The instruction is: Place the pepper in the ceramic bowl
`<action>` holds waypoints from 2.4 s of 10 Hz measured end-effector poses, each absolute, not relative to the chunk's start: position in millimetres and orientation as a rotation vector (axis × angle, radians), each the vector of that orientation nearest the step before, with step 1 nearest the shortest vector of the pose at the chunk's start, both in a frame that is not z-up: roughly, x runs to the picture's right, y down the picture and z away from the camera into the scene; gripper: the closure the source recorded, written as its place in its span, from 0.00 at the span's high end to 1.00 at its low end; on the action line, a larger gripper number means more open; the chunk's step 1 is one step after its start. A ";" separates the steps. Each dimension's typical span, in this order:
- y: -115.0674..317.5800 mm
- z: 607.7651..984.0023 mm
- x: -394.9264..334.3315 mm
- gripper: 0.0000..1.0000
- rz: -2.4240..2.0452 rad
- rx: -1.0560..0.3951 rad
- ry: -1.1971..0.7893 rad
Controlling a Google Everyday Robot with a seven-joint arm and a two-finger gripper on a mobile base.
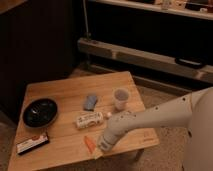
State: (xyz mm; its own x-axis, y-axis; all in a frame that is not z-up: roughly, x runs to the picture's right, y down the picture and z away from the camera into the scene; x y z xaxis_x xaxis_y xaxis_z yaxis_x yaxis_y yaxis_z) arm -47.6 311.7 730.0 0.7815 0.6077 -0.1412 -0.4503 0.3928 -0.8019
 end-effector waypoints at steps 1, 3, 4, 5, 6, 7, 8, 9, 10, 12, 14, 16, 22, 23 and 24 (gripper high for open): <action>311.8 730.3 -49.0 0.50 0.673 -0.956 -0.181; 311.0 730.2 -51.7 0.50 0.666 -0.960 -0.178; 310.5 729.9 -53.2 0.50 0.662 -0.962 -0.177; 310.0 729.7 -54.7 0.50 0.658 -0.964 -0.176; 310.7 729.9 -56.7 0.50 0.652 -0.969 -0.173; 311.5 730.6 -58.4 0.50 0.647 -0.973 -0.170; 311.9 731.5 -60.2 0.50 0.643 -0.976 -0.168; 312.9 732.4 -61.5 0.50 0.638 -0.979 -0.165; 314.2 733.0 -63.1 0.50 0.632 -0.984 -0.162; 316.8 734.0 -64.3 0.50 0.623 -0.991 -0.155; 318.3 734.7 -65.8 0.50 0.617 -0.996 -0.150; 319.3 735.0 -66.9 0.50 0.611 -0.999 -0.145; 322.3 735.5 -70.2 0.30 0.585 -1.011 -0.121; 323.1 735.6 -71.4 0.17 0.579 -1.014 -0.115; 323.5 735.7 -71.9 0.09 0.575 -1.016 -0.110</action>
